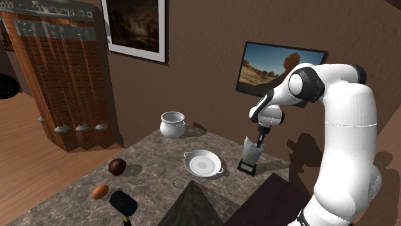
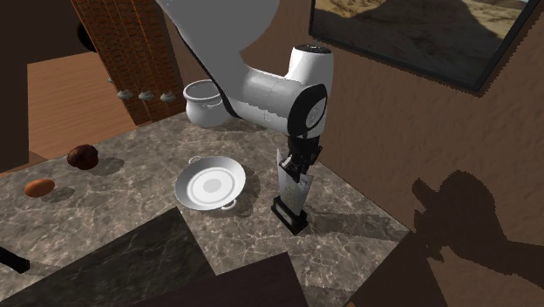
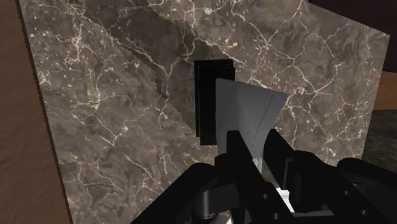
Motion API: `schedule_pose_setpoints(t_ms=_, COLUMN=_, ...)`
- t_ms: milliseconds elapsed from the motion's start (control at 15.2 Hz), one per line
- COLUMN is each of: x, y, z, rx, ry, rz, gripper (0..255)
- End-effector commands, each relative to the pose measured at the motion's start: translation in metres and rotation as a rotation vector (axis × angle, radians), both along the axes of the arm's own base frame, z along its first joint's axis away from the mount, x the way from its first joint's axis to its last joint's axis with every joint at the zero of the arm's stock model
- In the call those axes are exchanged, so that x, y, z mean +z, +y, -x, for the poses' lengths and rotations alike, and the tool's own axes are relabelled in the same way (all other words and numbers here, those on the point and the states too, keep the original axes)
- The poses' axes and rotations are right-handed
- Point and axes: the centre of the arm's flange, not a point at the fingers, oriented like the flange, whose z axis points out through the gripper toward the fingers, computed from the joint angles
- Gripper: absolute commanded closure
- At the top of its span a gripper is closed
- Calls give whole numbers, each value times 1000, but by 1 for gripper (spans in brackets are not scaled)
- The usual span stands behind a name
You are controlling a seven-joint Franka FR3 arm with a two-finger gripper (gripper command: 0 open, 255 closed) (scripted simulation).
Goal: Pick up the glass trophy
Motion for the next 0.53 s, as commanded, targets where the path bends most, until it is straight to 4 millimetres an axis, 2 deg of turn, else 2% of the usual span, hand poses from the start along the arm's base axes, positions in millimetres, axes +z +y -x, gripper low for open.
schedule_pose_setpoints(t_ms=0, x=0, y=0, z=0, rx=0, ry=1, rz=0, gripper=255)
schedule_pose_setpoints(t_ms=330, x=-1, y=-1, z=-1, rx=1, ry=1, rz=0, gripper=255)
schedule_pose_setpoints(t_ms=462, x=10, y=-1, z=-1, rx=1, ry=1, rz=0, gripper=255)
